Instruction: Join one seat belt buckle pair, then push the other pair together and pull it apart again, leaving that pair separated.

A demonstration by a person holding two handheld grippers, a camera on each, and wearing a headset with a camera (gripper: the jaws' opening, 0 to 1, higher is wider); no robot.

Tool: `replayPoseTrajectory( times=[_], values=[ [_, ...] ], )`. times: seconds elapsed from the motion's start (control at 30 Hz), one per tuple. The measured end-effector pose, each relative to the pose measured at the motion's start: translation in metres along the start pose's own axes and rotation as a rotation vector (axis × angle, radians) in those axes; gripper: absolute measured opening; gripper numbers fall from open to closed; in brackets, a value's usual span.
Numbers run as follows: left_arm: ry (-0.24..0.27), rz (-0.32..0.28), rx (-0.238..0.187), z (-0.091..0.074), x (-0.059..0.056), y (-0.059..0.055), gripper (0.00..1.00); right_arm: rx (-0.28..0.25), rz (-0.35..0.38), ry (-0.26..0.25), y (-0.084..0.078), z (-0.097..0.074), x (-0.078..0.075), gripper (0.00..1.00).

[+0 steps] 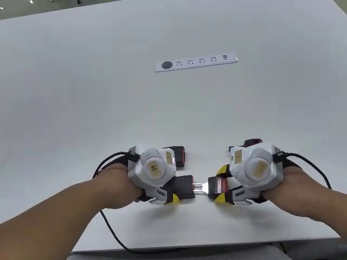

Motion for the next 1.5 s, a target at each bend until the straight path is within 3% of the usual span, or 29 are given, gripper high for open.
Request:
replayPoseTrajectory(
  times=[0.17, 0.53, 0.67, 0.77, 0.9, 1.13, 1.27, 1.5],
  values=[
    [-0.014, 0.022, -0.006, 0.0, 0.001, 0.0, 0.34, -0.012, 0.0, 0.018, -0.001, 0.0, -0.001, 0.33],
    [-0.039, 0.059, -0.032, -0.001, 0.003, 0.001, 0.33, -0.01, -0.015, 0.053, 0.013, 0.004, -0.004, 0.32],
    [-0.043, 0.079, -0.016, 0.0, 0.003, 0.005, 0.33, -0.017, -0.024, 0.063, 0.02, 0.01, -0.006, 0.32],
    [-0.044, 0.078, -0.011, 0.001, 0.001, 0.004, 0.33, -0.017, -0.012, 0.067, 0.015, 0.008, -0.013, 0.32],
    [-0.046, 0.078, -0.014, 0.003, 0.002, 0.005, 0.33, -0.017, -0.001, 0.065, 0.016, 0.009, -0.01, 0.32],
    [-0.042, 0.083, 0.017, 0.003, 0.003, 0.005, 0.33, -0.003, -0.002, 0.058, 0.017, 0.011, -0.008, 0.32],
    [-0.03, 0.068, -0.015, 0.001, 0.004, 0.0, 0.33, 0.022, -0.024, 0.05, 0.018, 0.01, -0.006, 0.31],
    [-0.043, 0.051, -0.016, -0.001, 0.007, 0.0, 0.32, 0.027, -0.02, 0.047, 0.019, 0.011, -0.005, 0.31]
  ],
)
Point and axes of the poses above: the centre of the closed fingertips' face, and the gripper's own axes: z roughly forward along the fingers, x roughly to its left, y roughly out of its top, the point moved 10 cm from there along -z, roughly backward along the fingers, and after that the axes turned 3 degrees about y, right-handed, at the moved point
